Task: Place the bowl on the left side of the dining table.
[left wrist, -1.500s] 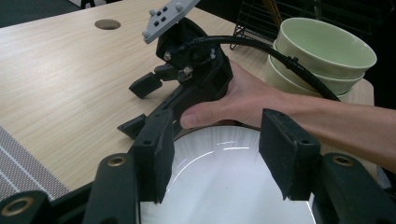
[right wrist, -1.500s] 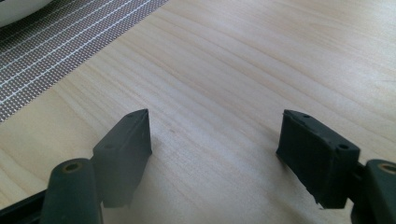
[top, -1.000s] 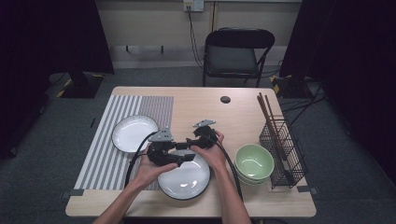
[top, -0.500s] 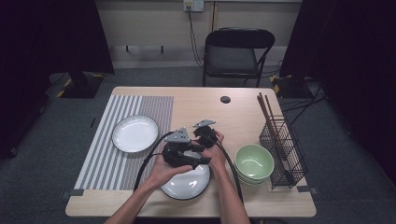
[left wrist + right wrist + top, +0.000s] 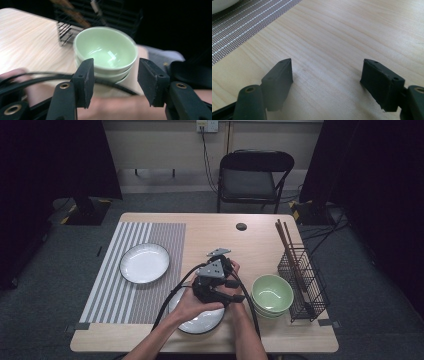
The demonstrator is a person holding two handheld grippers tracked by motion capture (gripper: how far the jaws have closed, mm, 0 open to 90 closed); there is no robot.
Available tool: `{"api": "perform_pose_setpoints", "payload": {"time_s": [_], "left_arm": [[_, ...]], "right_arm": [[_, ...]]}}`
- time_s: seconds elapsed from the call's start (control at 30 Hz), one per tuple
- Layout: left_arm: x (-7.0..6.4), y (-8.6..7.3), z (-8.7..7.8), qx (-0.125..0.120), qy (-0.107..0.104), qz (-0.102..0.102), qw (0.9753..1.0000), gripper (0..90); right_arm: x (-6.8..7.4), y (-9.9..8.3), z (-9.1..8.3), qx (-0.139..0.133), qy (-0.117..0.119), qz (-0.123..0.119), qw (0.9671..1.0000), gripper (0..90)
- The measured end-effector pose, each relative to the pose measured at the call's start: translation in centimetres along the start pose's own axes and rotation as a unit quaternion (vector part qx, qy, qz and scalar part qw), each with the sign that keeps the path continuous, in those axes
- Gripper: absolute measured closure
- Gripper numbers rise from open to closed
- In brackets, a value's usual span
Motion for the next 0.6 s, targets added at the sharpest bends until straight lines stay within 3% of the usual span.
{"api": "perform_pose_setpoints", "payload": {"time_s": [0.17, 0.27, 0.37, 0.6], "left_arm": [[-0.9, 0.6, 2.2, 0.021, -0.008, 0.018, 0.9996, 53.4], [-1.1, 1.2, 3.0, 0.016, -0.022, 0.017, 0.9995, 52.0], [-1.4, 1.5, 4.1, 0.031, -0.021, 0.027, 0.9989, 52.0], [-2.0, 1.5, 6.4, 0.066, -0.023, 0.056, 0.9960, 58.4]], "right_arm": [[0.0, 0.0, 0.0, 0.000, 0.000, 0.001, 1.0000, 24.6], [0.0, 0.0, 0.0, 0.000, 0.000, 0.001, 1.0000, 24.7], [0.0, 0.0, 0.0, 0.000, 0.000, 0.001, 1.0000, 24.7], [0.0, 0.0, 0.0, 0.000, 0.000, 0.001, 1.0000, 24.7]]}}
Point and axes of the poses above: each handheld gripper's, and its own axes: z roughly forward along the jaws, y roughly out of its top, x roughly to its left, the point moved 7 cm from there along z, roughly forward along the jaws, and after that the axes turned 13 degrees about x, right-handed, at the moved point
